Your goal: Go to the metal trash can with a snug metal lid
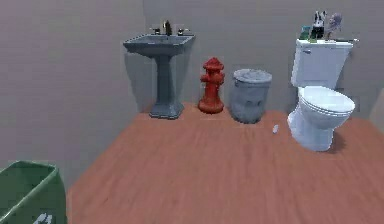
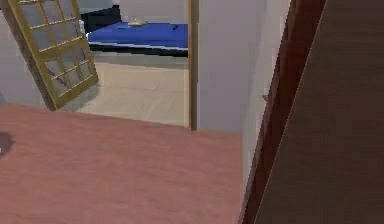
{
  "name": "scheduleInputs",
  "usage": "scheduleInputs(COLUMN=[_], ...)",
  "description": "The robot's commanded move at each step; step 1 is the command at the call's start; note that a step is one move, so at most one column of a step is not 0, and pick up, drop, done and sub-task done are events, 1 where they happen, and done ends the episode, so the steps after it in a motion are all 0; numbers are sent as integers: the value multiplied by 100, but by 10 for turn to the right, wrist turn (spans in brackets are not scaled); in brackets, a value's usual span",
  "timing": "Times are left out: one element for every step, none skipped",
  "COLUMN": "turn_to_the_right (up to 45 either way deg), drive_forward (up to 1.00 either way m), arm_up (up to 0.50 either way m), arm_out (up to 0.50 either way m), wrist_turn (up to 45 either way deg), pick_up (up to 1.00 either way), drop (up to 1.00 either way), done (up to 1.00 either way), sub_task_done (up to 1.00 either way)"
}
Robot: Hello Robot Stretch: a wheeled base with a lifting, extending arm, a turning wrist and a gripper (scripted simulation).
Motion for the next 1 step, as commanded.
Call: scheduleInputs(turn_to_the_right=[240], drive_forward=[0], arm_up=[0], arm_out=[0], wrist_turn=[0], pick_up=[0], drop=[0], done=[0], sub_task_done=[0])
